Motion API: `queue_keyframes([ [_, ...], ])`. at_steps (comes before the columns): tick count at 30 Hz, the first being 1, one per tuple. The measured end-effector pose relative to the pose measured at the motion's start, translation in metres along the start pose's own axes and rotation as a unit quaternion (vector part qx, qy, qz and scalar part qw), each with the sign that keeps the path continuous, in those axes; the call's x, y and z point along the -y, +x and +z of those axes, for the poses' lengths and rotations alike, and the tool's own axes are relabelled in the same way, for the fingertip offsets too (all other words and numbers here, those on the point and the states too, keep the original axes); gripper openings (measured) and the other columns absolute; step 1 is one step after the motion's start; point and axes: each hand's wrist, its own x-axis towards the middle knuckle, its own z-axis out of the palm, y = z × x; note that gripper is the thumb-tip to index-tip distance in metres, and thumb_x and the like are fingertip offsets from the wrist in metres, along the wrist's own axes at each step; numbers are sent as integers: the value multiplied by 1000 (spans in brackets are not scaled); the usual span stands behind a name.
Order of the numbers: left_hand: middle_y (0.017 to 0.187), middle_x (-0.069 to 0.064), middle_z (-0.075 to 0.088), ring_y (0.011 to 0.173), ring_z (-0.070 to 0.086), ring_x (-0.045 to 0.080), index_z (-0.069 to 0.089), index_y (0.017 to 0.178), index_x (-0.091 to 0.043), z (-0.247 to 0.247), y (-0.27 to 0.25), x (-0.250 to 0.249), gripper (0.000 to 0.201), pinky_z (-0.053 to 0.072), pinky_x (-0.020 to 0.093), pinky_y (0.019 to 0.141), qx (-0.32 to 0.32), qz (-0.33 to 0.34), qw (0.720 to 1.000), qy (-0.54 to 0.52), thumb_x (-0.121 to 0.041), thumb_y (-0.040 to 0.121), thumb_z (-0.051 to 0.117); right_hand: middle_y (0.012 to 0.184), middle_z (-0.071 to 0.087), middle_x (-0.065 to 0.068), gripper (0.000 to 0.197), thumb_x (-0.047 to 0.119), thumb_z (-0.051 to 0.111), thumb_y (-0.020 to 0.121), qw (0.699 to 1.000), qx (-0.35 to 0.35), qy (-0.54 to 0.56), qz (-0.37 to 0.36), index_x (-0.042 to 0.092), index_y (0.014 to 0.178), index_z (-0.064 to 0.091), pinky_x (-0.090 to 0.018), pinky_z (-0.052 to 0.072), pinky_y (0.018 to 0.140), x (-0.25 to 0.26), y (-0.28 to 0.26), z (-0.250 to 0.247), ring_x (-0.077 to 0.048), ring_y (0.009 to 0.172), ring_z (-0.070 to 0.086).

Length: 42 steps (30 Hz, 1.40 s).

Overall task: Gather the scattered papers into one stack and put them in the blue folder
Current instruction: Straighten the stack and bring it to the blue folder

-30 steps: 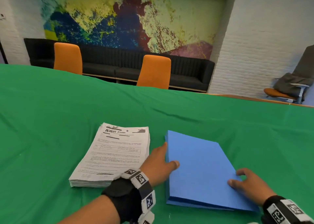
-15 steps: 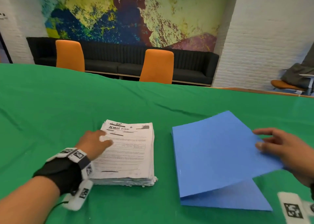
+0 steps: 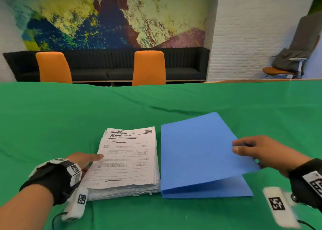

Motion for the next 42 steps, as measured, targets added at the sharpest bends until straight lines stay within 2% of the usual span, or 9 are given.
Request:
queue_keyframes([
  [6, 105, 21, 71, 71, 62, 29, 63, 113, 1, 4, -7, -11, 60, 49, 32, 59, 11, 6, 999, -42, -43, 77, 81, 105, 70, -12, 22, 38, 74, 91, 986, 53, -120, 104, 21, 105, 74, -29, 47, 70, -49, 23, 15, -23, 85, 62],
  [10, 105, 23, 71, 91, 70, 37, 62, 112, 5, 9, -5, -15, 58, 57, 44, 82, -12, 12, 999, -46, -38, 77, 83, 141, 58, -4, 46, 52, 64, 94, 963, -43, -260, -62, 25, 132, 62, -34, 45, 105, 11, 18, 44, -24, 127, 57],
  [13, 79, 16, 71, 68, 68, 30, 65, 96, 3, 12, -6, -14, 39, 50, 34, 60, 17, 17, 998, -50, -32, 84, 77, 149, 49, 3, 50, 53, 52, 99, 938, 41, -259, -227, 27, 142, 53, -42, 40, 113, 73, 2, 104, -23, 136, 48],
  [19, 96, 19, 73, 78, 70, 32, 65, 115, 4, 19, -13, -19, 59, 56, 42, 80, 46, 29, 994, -90, -35, 74, 83, 125, 65, -6, 53, 58, 36, 99, 831, 167, -466, -256, 18, 123, 61, -64, 24, 113, 95, 9, 190, -36, 130, 38],
  [23, 100, 12, 62, 61, 51, 18, 59, 125, 4, 21, -46, -37, 53, 36, 25, 54, 29, 66, 995, -73, -33, 88, 73, 118, 67, -1, 55, 63, 33, 98, 836, 157, -460, -256, 22, 120, 62, -61, 28, 108, 88, 14, 197, -33, 128, 36],
  [29, 96, 17, 77, 85, 75, 38, 66, 116, -6, 15, -9, -28, 66, 57, 49, 89, 113, 44, 984, -133, -52, 70, 79, 116, 68, 1, 54, 64, 35, 98, 846, 157, -441, -253, 23, 120, 63, -58, 31, 104, 86, 15, 195, -31, 128, 35],
  [34, 94, 23, 75, 69, 73, 36, 61, 115, -2, 15, -14, -31, 45, 62, 45, 64, 151, 2, 976, -158, -22, 79, 78, 123, 67, -1, 53, 63, 35, 98, 843, 171, -442, -253, 24, 123, 61, -57, 32, 103, 85, 15, 193, -31, 132, 31],
  [38, 95, 10, 78, 85, 75, 35, 68, 112, -13, 6, -26, -42, 23, 56, 55, 90, 71, 159, 983, -61, -12, 89, 69, 117, 65, -4, 56, 71, 37, 95, 865, 201, -399, -226, 22, 105, 63, -54, 40, 101, 90, 16, 180, -30, 126, 40],
  [42, 104, 8, 78, 90, 75, 35, 67, 114, -23, -24, -64, -50, 28, 54, 60, 88, 60, 286, 951, -102, -8, 91, 64, 144, 59, -2, 67, 69, 50, 94, 955, 168, -139, -201, 25, 145, 52, -45, 49, 106, 102, 24, 152, -25, 126, 57],
])
